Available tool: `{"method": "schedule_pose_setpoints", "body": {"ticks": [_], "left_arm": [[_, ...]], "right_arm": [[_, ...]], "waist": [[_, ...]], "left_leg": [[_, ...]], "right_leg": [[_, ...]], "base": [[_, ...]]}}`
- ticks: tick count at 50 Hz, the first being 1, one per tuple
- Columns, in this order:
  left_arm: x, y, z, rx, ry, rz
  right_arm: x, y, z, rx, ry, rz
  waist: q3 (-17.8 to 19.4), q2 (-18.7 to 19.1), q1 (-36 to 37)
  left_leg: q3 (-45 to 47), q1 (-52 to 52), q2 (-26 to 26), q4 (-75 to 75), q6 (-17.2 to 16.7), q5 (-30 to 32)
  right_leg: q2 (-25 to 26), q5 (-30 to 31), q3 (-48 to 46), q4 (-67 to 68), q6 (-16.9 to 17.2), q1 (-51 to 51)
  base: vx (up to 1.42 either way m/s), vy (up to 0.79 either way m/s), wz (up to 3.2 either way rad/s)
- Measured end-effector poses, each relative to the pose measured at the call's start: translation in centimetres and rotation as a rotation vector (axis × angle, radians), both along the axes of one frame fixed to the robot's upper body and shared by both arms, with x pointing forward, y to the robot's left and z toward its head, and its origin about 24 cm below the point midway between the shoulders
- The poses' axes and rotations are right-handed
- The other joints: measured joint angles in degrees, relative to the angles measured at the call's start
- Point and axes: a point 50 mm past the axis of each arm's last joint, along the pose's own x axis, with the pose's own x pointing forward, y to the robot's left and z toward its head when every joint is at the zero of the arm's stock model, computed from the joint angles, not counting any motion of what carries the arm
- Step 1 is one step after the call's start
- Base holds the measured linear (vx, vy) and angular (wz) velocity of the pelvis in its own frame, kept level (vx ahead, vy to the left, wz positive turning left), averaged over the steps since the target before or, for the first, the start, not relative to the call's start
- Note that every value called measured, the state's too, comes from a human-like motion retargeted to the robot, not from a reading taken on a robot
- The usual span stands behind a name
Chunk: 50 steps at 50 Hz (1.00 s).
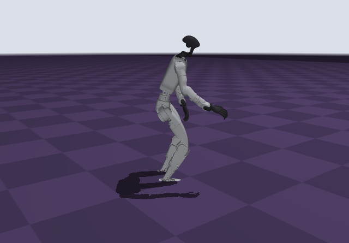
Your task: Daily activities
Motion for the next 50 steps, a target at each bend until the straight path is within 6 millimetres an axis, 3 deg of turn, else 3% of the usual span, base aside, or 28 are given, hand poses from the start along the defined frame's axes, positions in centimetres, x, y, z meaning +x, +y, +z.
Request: {"method": "schedule_pose_setpoints", "body": {"ticks": [12, 21, 30, 38, 40, 45, 47, 50], "left_arm": [[1.7, -0.7, 1.2, -0.053, -0.081, 0.042], [2.0, -1.5, 1.4, -0.108, -0.105, 0.085], [2.7, -1.8, 2.1, -0.165, -0.151, 0.136], [2.7, -2.3, 2.2, -0.192, -0.165, 0.156], [3.3, -2.2, 2.7, -0.199, -0.181, 0.159], [2.9, -2.7, 2.4, -0.213, -0.166, 0.158], [3.4, -2.7, 2.7, -0.221, -0.173, 0.161], [3.0, -3.1, 2.4, -0.227, -0.157, 0.158]], "right_arm": [[0.1, -0.1, 1.4, 0.055, -0.121, -0.048], [0.4, 1.9, 0.6, 0.125, -0.119, -0.013], [1.3, 4.3, 2.4, 0.177, -0.189, 0.044], [1.9, 5.3, 4.0, 0.172, -0.237, 0.075], [2.3, 5.4, 5.1, 0.165, -0.257, 0.082], [2.3, 5.7, 4.7, 0.165, -0.238, 0.096], [2.6, 5.8, 5.2, 0.164, -0.233, 0.104], [2.4, 6.0, 4.3, 0.172, -0.198, 0.109]], "waist": [[1.38, -0.75, -1.75], [2.20, -1.17, -2.45], [1.96, -1.14, -2.12], [1.80, -1.77, -1.98], [1.36, -0.74, -1.13], [1.77, -1.65, -1.68], [1.40, -0.66, -0.87], [1.75, -1.26, -1.39]], "left_leg": [[-0.94, 1.68, -3.41, -7.99, -0.10, 3.44], [-0.70, -0.03, -5.69, -7.87, -0.56, 5.03], [-1.32, 0.57, -6.78, -13.15, -1.09, 7.94], [-1.53, -0.96, -7.95, -11.99, -1.08, 7.92], [-2.69, 1.96, -6.75, -18.81, -1.35, 9.68], [-1.95, -1.07, -8.48, -13.04, -1.04, 8.70], [-2.99, 2.00, -7.36, -19.66, -1.27, 10.55], [-2.33, 0.11, -8.67, -15.84, -1.11, 10.10]], "right_leg": [[-2.98, 0.25, 0.57, -0.75, -0.01, -1.23], [-5.45, -0.19, 1.22, 1.99, 0.14, -3.65], [-6.65, 0.52, 1.01, 0.51, 0.22, -4.71], [-7.97, -0.02, 1.03, 1.93, 0.64, -6.01], [-6.61, 1.01, 0.16, -2.39, 0.36, -4.61], [-8.43, 0.23, 1.03, 1.66, 0.81, -6.40], [-7.18, 1.25, 0.31, -2.33, 0.57, -4.92], [-8.53, 0.79, 1.09, 0.54, 0.88, -6.11]], "base": [[0.00, 0.01, 0.13], [-0.02, 0.00, 0.17], [0.00, 0.00, 0.09], [0.00, 0.00, 0.07], [0.08, -0.01, -0.10], [-0.02, 0.01, 0.07], [0.04, -0.01, -0.06], [-0.03, 0.01, 0.06]]}}
